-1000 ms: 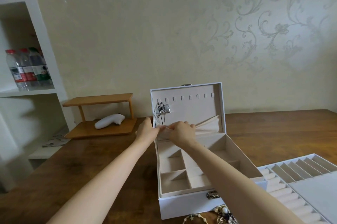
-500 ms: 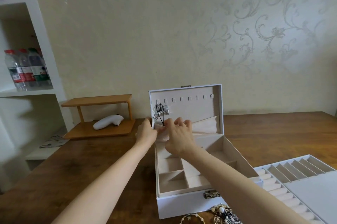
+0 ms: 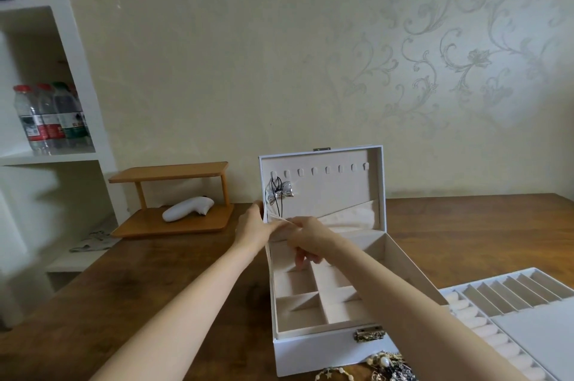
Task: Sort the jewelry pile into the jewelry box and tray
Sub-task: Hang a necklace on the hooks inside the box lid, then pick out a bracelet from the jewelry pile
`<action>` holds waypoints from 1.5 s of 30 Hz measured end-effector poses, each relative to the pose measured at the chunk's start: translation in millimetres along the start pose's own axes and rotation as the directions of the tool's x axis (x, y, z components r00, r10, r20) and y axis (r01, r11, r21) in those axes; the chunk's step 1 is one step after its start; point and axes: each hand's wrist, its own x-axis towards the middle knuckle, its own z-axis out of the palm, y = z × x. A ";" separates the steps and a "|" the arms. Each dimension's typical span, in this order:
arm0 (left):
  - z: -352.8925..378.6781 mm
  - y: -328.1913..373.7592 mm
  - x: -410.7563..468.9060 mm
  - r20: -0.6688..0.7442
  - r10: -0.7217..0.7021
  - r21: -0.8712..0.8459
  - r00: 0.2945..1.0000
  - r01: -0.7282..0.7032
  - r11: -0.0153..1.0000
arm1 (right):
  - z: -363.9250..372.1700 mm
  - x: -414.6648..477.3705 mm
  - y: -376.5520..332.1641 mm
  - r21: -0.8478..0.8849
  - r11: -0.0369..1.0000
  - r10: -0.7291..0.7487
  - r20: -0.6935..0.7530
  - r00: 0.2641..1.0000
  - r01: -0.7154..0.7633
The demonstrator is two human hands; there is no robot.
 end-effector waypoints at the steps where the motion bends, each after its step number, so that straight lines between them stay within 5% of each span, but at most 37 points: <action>1: -0.5 0.9 -0.7 0.011 0.003 0.002 1.000 -0.003 1.000 | -1.6 2.7 -0.7 0.040 0.999 0.027 0.036 0.999 -0.029; 6: -1.9 -0.2 -0.6 -0.027 -0.006 0.002 1.000 0.007 1.000 | -3.8 6.7 -3.2 0.055 0.993 0.100 0.114 0.988 -0.107; 11: 0.9 -0.4 -2.0 -0.046 0.013 0.012 0.999 -0.012 1.000 | -2.8 4.1 -10.1 -0.110 0.993 0.023 -0.070 0.997 -0.031; 15: 0.6 -1.4 0.2 -0.048 -0.004 0.030 0.999 0.005 1.000 | 5.1 0.9 -6.8 0.041 0.999 0.030 0.003 1.000 -0.030; 18: 0.7 -0.2 -0.2 -0.047 -0.003 0.059 0.999 0.006 0.998 | -12.2 -2.7 -6.7 0.048 0.995 -0.076 -0.217 0.973 0.089; 21: 2.0 4.2 0.0 -0.090 0.014 0.104 0.996 -0.004 0.995 | -41.1 -7.5 6.8 -0.123 0.982 -0.177 -0.360 0.916 0.142; 27: 1.7 7.0 4.6 -0.053 -0.005 0.111 0.999 0.011 0.994 | -69.8 -30.8 64.5 -0.427 0.902 -0.181 -0.241 0.954 0.063; 32: 3.3 17.4 0.6 -0.094 0.040 0.442 0.995 0.006 0.897 | -77.3 -61.2 78.6 -0.437 0.883 -0.279 -0.191 0.941 0.173; 37: -0.7 2.6 -23.9 -0.097 0.118 0.375 0.988 -0.073 0.924 | -92.6 -106.0 84.6 -0.387 0.846 -0.455 -0.169 0.874 0.366; 41: 0.8 -13.6 -35.7 0.029 -0.055 0.567 0.998 0.029 0.823 | -96.2 -126.3 93.2 -0.345 0.807 -0.487 0.068 0.871 0.479; 45: 11.0 -17.8 -31.1 -0.009 0.033 0.664 0.999 -0.018 0.747 | -82.1 -122.8 103.6 -0.356 0.759 -0.552 0.094 0.829 0.545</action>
